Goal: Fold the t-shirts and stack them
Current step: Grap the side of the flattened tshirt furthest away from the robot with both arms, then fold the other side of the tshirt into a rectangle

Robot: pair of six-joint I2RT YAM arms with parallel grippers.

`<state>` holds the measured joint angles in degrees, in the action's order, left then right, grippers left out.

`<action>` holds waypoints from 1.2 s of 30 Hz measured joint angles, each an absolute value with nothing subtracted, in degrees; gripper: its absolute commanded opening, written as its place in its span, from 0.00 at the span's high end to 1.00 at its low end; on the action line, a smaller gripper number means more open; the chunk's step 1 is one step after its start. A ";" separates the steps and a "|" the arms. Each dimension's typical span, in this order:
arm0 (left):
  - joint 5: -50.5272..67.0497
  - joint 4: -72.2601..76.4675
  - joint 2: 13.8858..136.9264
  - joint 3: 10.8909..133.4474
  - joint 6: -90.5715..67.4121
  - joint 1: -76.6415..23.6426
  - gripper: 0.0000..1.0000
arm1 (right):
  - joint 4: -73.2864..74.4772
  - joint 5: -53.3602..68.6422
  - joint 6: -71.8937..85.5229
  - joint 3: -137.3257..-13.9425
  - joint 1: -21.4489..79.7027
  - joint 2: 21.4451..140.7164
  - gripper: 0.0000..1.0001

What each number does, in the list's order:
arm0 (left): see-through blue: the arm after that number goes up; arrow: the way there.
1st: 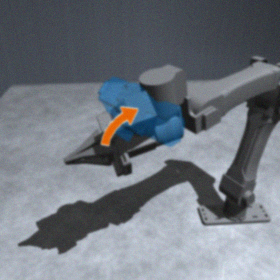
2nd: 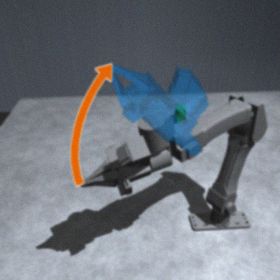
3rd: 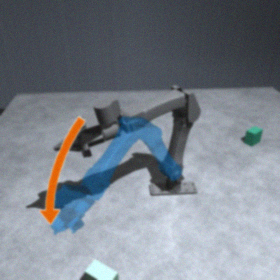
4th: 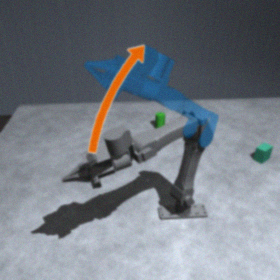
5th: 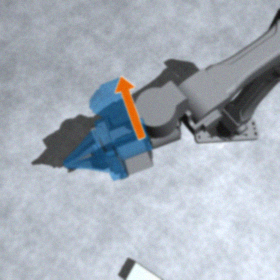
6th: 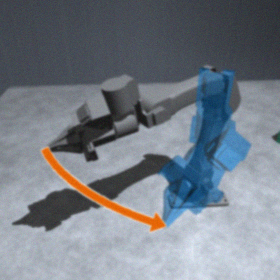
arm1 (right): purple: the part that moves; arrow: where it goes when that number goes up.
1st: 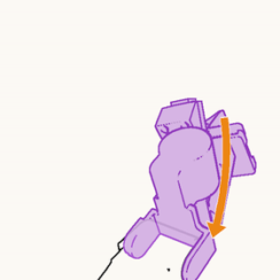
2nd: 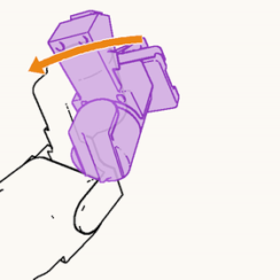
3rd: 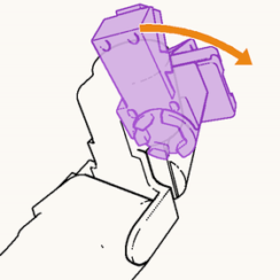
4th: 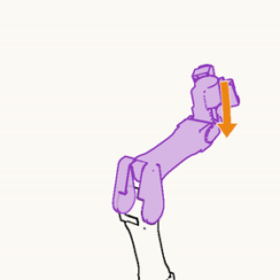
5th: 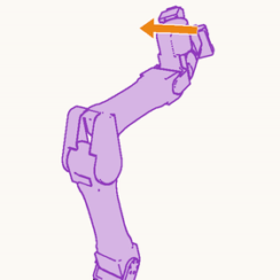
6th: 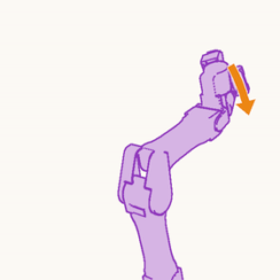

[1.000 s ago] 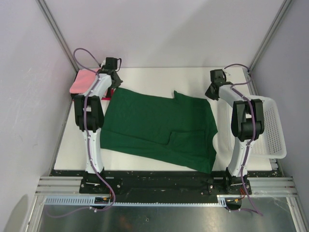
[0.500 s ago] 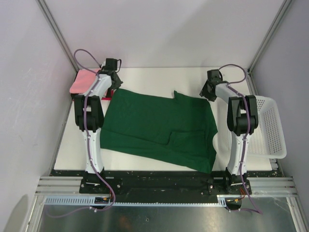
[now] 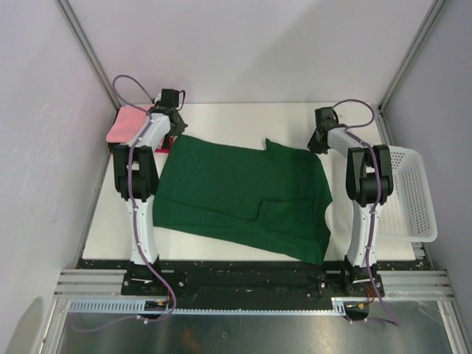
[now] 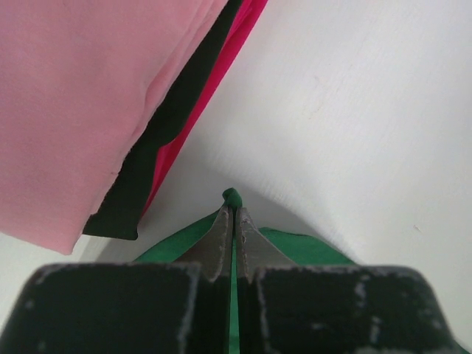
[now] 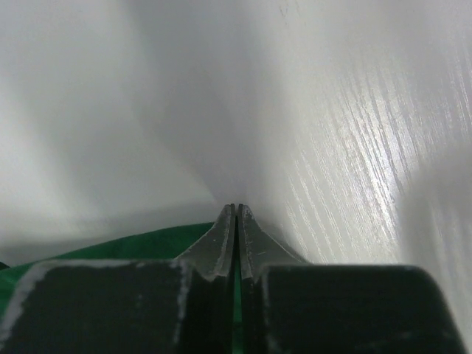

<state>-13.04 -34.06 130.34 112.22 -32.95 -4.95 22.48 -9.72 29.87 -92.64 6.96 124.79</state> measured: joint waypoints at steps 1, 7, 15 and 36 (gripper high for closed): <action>-13.04 -34.00 130.34 112.22 -32.95 -4.95 1.00 | 22.57 -9.72 29.89 -92.58 6.98 124.70 1.00; -12.80 -33.95 130.34 112.22 -32.95 -4.91 1.00 | 23.92 -10.00 29.89 -91.72 7.29 122.56 1.00; -12.12 -33.87 130.28 112.22 -32.95 -4.40 1.00 | 24.58 -10.70 29.74 -89.67 7.29 113.23 1.00; -8.58 -23.05 108.95 81.93 -32.93 -1.89 1.00 | 25.28 -10.48 33.82 -58.70 14.90 75.75 1.00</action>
